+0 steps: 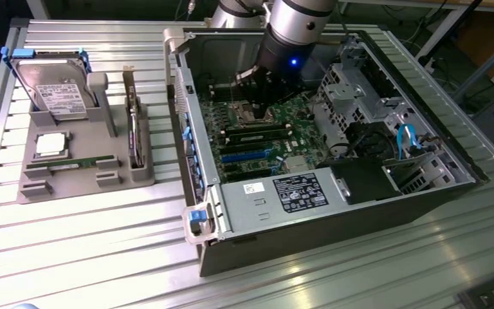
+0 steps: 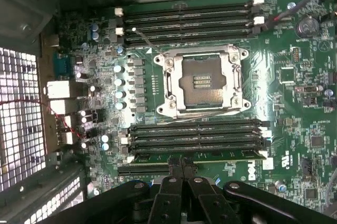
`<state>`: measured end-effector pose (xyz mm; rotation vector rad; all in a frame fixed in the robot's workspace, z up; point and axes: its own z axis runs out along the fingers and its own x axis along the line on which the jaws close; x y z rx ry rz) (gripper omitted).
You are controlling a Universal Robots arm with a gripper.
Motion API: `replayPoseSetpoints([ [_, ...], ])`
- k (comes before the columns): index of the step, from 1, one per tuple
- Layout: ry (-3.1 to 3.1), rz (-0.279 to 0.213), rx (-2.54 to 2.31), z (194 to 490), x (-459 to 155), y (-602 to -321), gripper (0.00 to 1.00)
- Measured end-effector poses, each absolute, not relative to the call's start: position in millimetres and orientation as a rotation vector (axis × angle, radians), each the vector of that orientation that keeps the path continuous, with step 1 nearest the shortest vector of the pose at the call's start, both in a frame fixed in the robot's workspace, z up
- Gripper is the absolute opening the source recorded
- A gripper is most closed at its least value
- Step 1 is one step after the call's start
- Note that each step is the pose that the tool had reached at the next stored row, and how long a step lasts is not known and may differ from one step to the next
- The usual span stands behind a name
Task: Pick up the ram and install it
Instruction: 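Press down the ram until it locks into place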
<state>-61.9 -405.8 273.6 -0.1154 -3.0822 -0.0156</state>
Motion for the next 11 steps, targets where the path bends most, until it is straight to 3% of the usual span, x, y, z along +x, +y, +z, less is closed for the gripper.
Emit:
replayPoseSetpoints([
  [11,-3.128,-0.016,-0.092,276.9,-61.9,-405.8,0.11],
])
